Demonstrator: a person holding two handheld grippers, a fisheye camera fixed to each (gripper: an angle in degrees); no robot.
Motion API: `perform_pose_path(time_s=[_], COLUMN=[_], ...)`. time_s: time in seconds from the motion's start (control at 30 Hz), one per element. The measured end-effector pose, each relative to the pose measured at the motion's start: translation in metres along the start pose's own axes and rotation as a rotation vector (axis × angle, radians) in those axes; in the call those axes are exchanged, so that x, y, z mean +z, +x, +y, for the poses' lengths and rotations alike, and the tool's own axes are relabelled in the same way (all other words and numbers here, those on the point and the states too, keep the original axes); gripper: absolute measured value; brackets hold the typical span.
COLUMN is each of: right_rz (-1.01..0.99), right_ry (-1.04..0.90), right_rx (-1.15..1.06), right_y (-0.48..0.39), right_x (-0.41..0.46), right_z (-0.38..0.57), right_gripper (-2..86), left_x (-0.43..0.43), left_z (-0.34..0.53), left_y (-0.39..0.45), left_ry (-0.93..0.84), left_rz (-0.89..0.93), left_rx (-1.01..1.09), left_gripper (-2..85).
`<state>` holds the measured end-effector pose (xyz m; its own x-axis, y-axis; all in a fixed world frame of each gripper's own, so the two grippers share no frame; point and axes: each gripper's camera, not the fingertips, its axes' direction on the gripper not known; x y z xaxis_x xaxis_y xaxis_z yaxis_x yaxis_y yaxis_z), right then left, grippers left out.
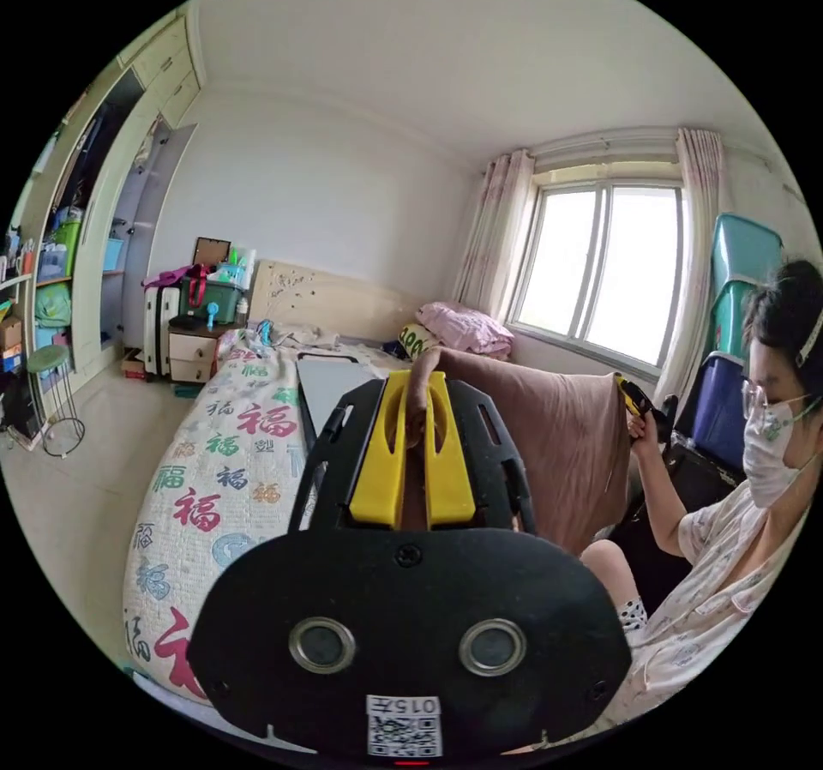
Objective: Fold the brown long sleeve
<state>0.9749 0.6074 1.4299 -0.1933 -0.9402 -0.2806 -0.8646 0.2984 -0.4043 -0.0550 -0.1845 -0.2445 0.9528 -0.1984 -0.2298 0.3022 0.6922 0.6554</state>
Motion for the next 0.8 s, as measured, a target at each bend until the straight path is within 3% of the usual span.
perform_pose_path(time_s=[0.13, 0.2, 0.3, 0.43, 0.6, 0.8], right_rz=[0.242, 0.280, 0.099, 0.126, 0.169, 0.155], right_ry=[-0.277, -0.381, -0.397, -0.594, -0.771, -0.803], right_rx=[0.116, 0.242, 0.184, 0.207, 0.390, 0.477], right_y=[0.128, 0.185, 0.220, 0.297, 0.404, 0.481], right_x=[0.243, 0.295, 0.285, 0.242, 0.196, 0.203], right_z=[0.021, 0.030, 0.040, 0.095, 0.162, 0.157], right_gripper=[4.6, 4.1, 4.4, 9.0, 13.3, 14.2], left_x=[0.141, 0.205, 0.198, 0.131, 0.065, 0.097], left_z=[0.055, 0.102, 0.146, 0.243, 0.378, 0.416], left_y=[-0.069, -0.110, -0.131, -0.168, -0.199, -0.173], left_ry=[-0.177, -0.314, -0.316, -0.382, -0.418, -0.444], left_rz=[-0.161, -0.270, -0.179, -0.143, -0.038, 0.095], left_rx=[-0.110, -0.212, -0.242, -0.306, -0.552, -0.592], left_gripper=[2.9, 5.1, 6.1, 7.4, 12.3, 13.4])
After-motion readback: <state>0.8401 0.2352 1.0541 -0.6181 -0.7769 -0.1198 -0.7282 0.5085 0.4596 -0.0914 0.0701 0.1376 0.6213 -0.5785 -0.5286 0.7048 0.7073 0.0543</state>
